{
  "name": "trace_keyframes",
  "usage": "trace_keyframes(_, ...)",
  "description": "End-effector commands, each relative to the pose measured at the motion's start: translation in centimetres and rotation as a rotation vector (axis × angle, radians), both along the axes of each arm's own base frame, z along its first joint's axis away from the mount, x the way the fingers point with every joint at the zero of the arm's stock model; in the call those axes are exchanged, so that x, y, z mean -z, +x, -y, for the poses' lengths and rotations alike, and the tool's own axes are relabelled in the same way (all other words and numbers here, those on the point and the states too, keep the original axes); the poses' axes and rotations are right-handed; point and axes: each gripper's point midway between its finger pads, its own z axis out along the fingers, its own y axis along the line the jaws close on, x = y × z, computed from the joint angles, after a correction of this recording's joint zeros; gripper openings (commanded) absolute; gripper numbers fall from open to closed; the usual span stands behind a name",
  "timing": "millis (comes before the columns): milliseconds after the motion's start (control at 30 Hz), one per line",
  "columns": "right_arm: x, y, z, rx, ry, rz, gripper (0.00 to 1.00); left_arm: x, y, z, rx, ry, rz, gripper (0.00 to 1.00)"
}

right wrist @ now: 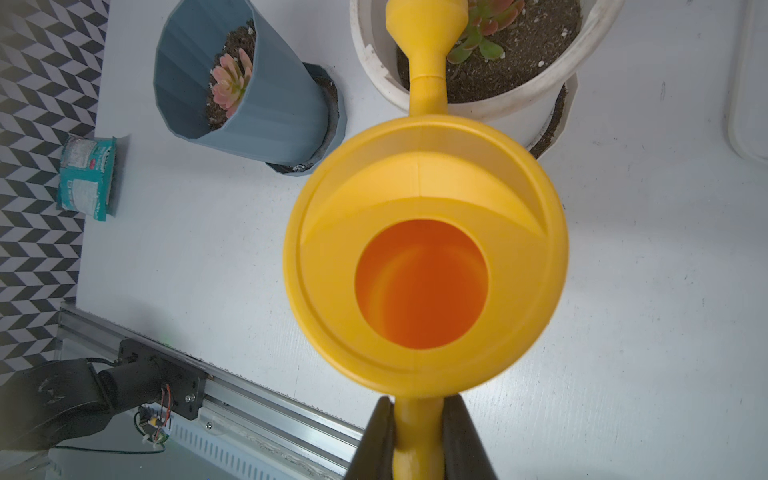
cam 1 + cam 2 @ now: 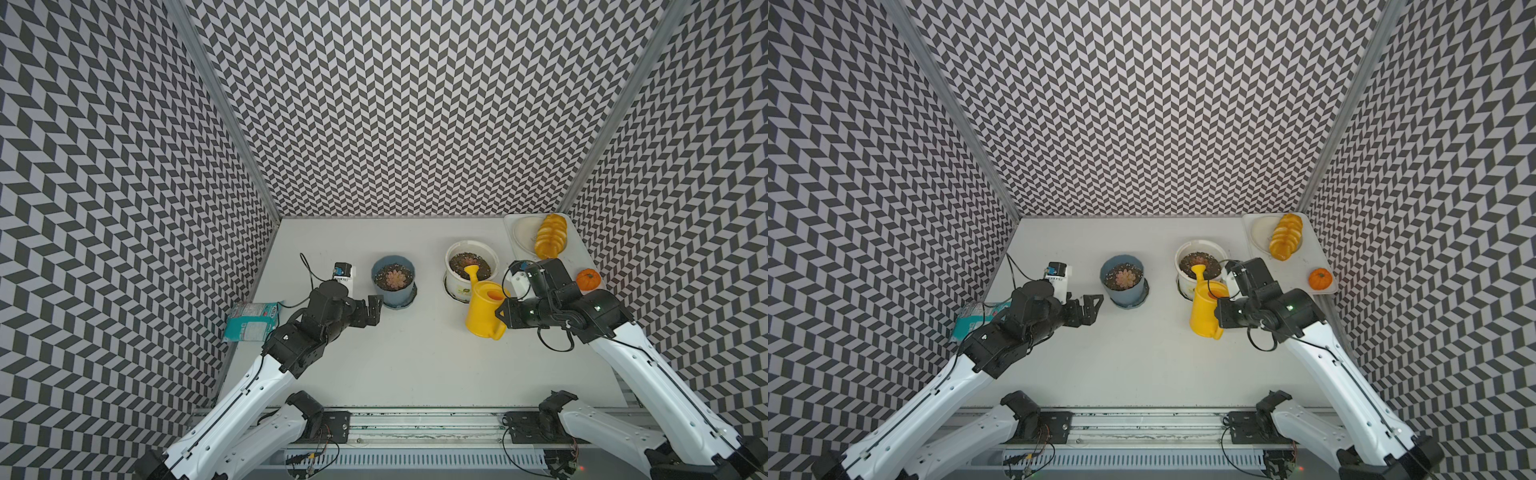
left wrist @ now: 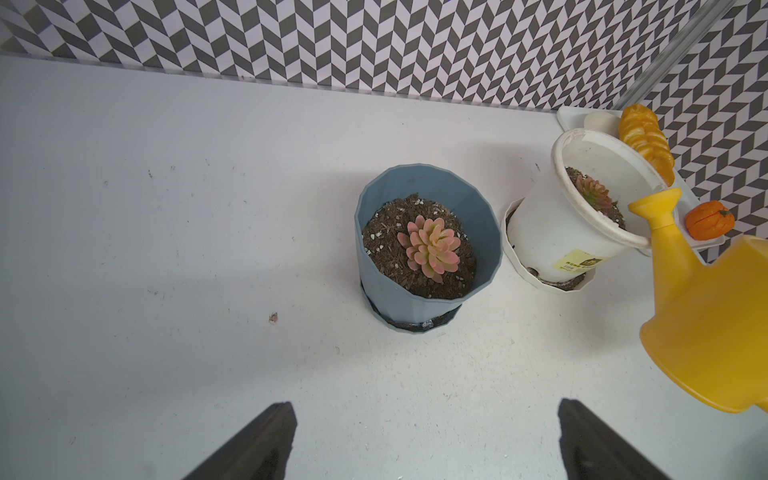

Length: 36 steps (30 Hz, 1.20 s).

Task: Water the succulent around the soil edge
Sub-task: Water the soil of the potted plant with water.

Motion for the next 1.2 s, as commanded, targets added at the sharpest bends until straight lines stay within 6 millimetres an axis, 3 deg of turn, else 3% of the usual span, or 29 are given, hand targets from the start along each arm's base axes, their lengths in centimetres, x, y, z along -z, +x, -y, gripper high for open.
trace_keyframes(0,-0.1,0.3,1.2,0.063,-0.025,0.037,0.0,-0.7,0.0,0.3,0.014,-0.017,0.03,1.0)
trace_keyframes(333,-0.4,0.6,3.4,0.17,-0.074,0.1,0.0,-0.8,0.0,0.4,0.016,-0.02,0.034,1.0)
trace_keyframes(567,-0.4,1.3,3.4,0.174,-0.099,0.099,0.0,-0.9,0.0,0.4,0.016,-0.021,0.035,1.0)
trace_keyframes(1167,-2.4,5.0,4.0,0.157,-0.278,0.093,0.0,-0.9,-0.2,0.5,0.025,-0.024,0.036,1.0)
